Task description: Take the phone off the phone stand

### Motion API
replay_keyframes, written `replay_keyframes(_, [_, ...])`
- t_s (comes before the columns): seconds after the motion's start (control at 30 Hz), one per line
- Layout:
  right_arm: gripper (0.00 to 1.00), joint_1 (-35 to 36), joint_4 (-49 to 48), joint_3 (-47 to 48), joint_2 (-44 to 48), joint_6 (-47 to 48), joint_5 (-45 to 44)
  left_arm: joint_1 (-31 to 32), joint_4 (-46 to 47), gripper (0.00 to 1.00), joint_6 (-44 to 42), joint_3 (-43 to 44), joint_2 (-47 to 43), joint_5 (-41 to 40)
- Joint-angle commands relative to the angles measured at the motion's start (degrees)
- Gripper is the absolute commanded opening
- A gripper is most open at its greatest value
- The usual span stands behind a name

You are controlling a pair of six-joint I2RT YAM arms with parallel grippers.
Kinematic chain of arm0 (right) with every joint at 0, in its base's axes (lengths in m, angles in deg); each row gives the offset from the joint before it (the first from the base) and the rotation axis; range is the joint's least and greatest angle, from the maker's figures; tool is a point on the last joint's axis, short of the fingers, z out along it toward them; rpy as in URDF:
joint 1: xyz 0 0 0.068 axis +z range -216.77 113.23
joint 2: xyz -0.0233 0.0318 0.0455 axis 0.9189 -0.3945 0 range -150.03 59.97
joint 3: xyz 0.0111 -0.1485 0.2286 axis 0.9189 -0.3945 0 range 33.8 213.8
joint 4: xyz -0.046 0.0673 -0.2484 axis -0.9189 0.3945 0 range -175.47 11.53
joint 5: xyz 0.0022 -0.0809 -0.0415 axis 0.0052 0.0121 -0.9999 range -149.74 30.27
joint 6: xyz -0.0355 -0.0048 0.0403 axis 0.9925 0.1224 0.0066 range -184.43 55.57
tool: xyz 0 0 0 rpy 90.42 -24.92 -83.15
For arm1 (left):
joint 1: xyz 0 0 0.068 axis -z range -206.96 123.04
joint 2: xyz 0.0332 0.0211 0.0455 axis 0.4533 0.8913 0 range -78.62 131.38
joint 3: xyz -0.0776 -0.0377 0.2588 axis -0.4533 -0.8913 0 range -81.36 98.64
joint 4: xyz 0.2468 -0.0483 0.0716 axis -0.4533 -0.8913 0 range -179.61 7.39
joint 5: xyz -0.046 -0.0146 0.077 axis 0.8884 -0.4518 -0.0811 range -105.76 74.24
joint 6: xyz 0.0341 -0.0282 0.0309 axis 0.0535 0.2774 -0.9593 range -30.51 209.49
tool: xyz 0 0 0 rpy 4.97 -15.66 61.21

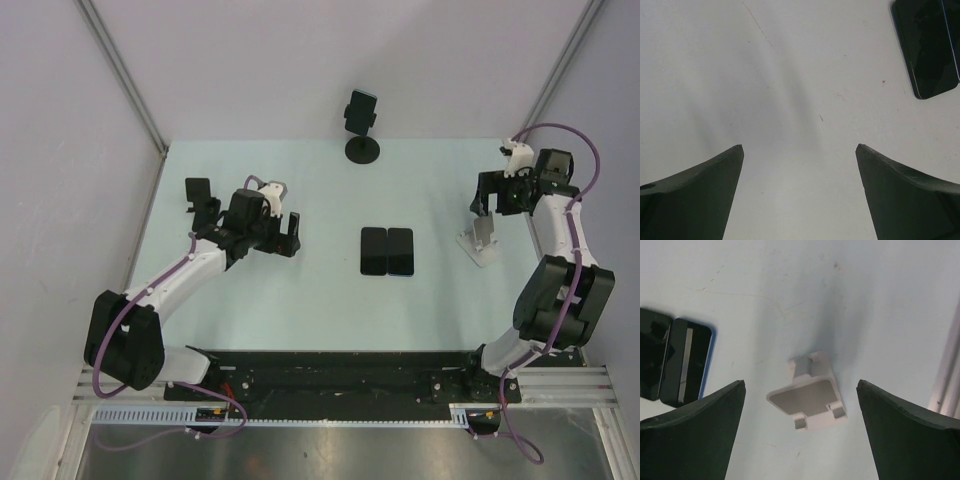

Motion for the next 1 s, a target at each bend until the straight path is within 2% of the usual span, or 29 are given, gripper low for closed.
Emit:
replay_keyframes(0.0, [1.00,0.14,0.29,0.17,-3.17,8.35,10.37,-0.10,1.15,1.00,0.07,1.50,-1.88,0.77])
replay_keyframes(0.27, [1.00,-0.13,-0.06,-0.18,-6.25,10.46,5.46,-0.10,1.23,1.00,-0.01,1.59,-2.15,0.77])
replay_keyframes(0.4, [1.00,0.22,-0.50,-0.97,-6.95,10.55,5.98,-0.10,1.32,1.00,0.07,1.50,-2.06,0.68])
replay_keyframes(0.6, [0.96,1.81,-2.16,-3.43,-7.92,10.73,3.17,-0.10,1.23,1.00,0.16,1.59,-2.15,0.86])
replay_keyframes(0.67, [0.92,1.89,-2.43,-3.69,-8.09,10.55,3.17,-0.10,1.32,1.00,0.25,1.50,-2.15,1.03])
replay_keyframes(0.8, [0.79,2.33,-3.31,-3.96,-7.48,9.68,2.11,-0.10,1.23,1.00,0.51,1.50,-2.41,1.47])
replay_keyframes(0.83, [0.68,2.33,-3.57,-3.96,-7.22,8.80,2.02,-0.10,1.23,1.00,0.69,1.50,-2.50,1.73])
replay_keyframes(0.9, [0.54,2.33,-4.80,-3.87,-5.55,7.39,2.20,-0.10,1.23,1.00,0.95,1.59,-2.50,2.43])
replay_keyframes(0.93, [0.43,2.42,-5.33,-3.87,-4.94,5.65,2.20,-0.10,1.23,1.00,1.30,1.76,-2.50,2.79])
replay_keyframes(0.97, [0.39,2.51,-6.64,-3.96,-3.36,4.50,2.29,-0.10,1.23,1.00,1.48,1.85,-2.50,3.05])
